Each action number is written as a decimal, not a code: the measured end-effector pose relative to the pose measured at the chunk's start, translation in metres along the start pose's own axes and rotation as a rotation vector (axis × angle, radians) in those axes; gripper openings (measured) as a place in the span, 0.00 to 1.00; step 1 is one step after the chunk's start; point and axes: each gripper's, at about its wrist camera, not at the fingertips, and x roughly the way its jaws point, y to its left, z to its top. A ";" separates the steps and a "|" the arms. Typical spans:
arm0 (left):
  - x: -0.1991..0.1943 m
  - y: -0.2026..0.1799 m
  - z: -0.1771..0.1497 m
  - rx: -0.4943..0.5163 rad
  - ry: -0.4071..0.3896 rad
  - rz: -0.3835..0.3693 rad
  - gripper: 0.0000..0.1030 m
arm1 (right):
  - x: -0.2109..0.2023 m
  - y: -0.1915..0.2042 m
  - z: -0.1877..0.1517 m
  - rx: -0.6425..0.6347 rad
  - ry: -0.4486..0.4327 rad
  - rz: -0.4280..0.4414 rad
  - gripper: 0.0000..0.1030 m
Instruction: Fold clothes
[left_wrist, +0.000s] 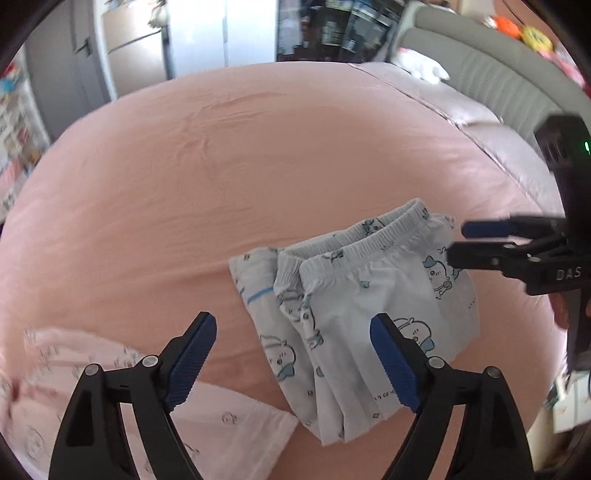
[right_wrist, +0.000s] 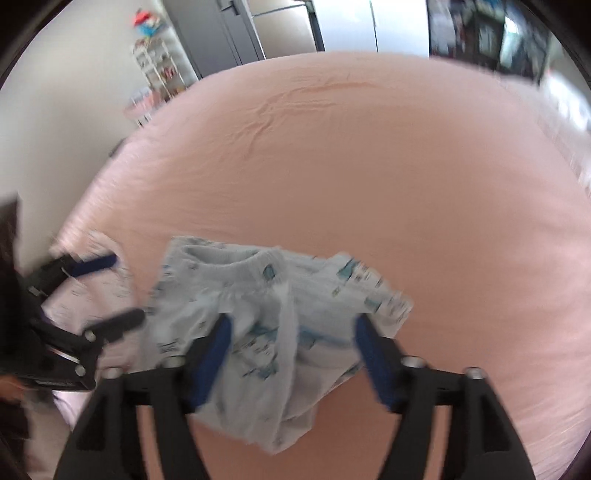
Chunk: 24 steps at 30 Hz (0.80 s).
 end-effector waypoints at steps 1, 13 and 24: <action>0.000 0.001 -0.004 -0.015 0.006 -0.022 0.83 | -0.001 -0.006 -0.003 0.034 0.004 0.032 0.73; 0.027 0.004 -0.014 -0.224 0.044 -0.163 0.85 | 0.023 -0.041 -0.046 0.340 0.121 0.208 0.74; 0.064 0.012 -0.013 -0.436 0.125 -0.247 1.00 | 0.048 -0.074 -0.073 0.629 0.153 0.403 0.90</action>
